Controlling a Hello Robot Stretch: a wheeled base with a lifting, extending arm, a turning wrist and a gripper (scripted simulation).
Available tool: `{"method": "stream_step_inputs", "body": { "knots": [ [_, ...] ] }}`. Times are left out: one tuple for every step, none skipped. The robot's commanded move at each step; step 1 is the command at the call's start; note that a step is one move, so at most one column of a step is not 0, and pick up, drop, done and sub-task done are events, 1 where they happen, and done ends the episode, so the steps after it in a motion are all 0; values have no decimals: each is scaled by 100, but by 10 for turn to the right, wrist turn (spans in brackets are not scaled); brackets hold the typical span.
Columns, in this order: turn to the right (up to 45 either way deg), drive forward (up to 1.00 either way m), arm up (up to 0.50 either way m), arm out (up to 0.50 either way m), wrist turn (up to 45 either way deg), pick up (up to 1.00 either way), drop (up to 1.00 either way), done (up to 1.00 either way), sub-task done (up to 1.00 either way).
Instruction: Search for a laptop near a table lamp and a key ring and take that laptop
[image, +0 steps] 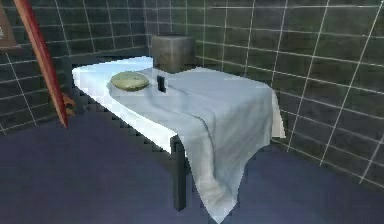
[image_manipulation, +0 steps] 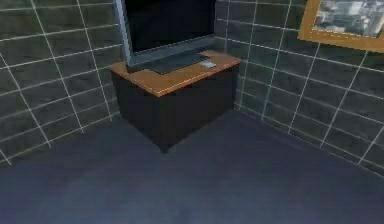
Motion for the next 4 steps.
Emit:
{"method": "stream_step_inputs", "body": {
  "knots": [
    [450,0,0,0,0,0,0,0,0],
    [0,5,0,0,0,0,0,0,0],
    [-450,0,0,0,0,0,0,0,0],
    [-360,0,0,0,0,0,0,0,0]
  ]
}}
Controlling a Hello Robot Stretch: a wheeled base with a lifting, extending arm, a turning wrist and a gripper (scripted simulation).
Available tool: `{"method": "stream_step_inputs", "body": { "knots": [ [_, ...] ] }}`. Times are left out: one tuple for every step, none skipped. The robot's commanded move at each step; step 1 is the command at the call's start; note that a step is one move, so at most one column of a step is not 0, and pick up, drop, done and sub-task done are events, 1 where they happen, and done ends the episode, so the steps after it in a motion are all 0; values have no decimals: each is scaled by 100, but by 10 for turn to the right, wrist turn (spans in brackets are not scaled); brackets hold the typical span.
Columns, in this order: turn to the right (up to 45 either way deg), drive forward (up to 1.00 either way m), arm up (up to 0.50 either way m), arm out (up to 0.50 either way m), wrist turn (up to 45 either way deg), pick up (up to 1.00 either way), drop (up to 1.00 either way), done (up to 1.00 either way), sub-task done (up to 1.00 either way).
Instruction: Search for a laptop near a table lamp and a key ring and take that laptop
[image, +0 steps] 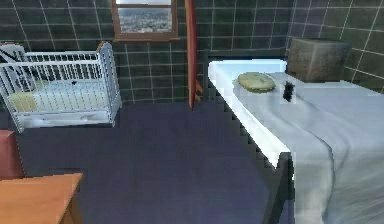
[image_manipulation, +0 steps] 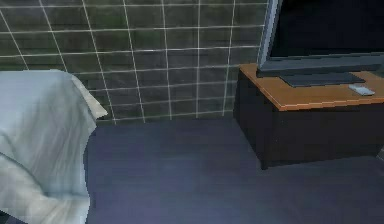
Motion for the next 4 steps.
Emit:
{"method": "stream_step_inputs", "body": {
  "knots": [
    [0,15,0,0,0,0,0,0,0],
    [-450,0,0,0,0,0,0,0,0],
    [-450,0,0,0,0,0,0,0,0],
    [-450,0,0,0,0,0,0,0,0]
  ]
}}
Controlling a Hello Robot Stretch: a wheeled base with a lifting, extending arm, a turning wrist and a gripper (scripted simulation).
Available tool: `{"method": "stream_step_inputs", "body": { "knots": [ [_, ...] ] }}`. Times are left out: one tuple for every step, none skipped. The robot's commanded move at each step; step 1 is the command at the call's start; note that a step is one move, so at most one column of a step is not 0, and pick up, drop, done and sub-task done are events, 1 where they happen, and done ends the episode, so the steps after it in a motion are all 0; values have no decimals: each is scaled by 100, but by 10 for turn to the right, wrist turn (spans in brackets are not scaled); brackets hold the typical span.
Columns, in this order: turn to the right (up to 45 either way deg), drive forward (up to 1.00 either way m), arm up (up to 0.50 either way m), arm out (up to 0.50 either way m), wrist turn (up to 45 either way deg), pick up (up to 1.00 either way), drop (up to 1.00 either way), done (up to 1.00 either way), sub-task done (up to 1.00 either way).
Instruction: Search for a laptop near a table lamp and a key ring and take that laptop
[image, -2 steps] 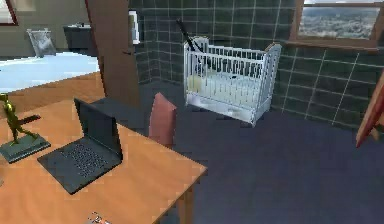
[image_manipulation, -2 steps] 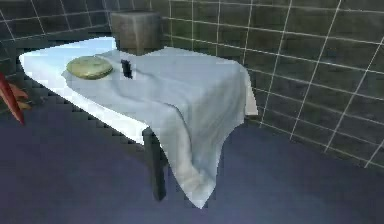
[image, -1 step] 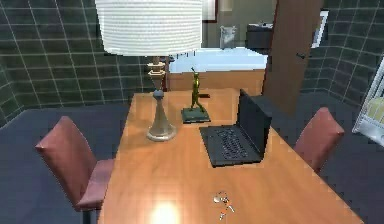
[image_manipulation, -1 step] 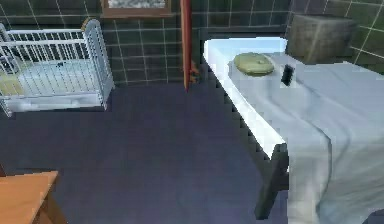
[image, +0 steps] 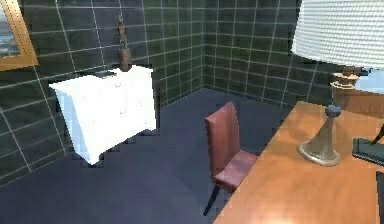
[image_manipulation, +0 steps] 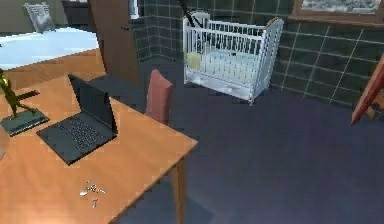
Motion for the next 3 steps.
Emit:
{"method": "stream_step_inputs", "body": {
  "knots": [
    [-300,0,0,0,0,0,0,0,0],
    [0,0,50,0,0,0,0,0,0],
    [0,0,34,0,0,0,0,0,0]
  ]
}}
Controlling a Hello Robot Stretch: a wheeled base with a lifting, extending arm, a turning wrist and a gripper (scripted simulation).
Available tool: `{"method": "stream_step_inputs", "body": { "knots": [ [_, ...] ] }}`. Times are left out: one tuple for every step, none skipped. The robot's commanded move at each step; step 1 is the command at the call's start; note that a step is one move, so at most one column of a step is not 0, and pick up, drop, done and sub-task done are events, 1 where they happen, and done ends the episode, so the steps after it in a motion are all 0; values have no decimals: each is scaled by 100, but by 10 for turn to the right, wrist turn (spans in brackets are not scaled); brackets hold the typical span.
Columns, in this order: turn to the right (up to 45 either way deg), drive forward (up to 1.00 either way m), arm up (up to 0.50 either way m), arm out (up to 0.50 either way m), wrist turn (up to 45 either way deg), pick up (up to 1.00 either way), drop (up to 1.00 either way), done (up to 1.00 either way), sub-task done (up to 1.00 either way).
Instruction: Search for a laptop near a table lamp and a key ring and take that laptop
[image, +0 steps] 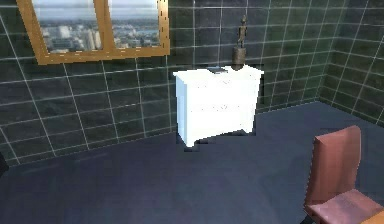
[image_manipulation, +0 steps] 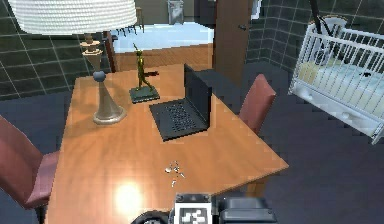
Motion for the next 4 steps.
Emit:
{"method": "stream_step_inputs", "body": {
  "knots": [
    [0,0,0,50,0,0,0,0,0],
    [0,0,0,0,450,0,0,0,0],
    [0,0,0,0,450,0,0,0,0],
    [0,0,0,0,450,0,0,0,0]
  ]
}}
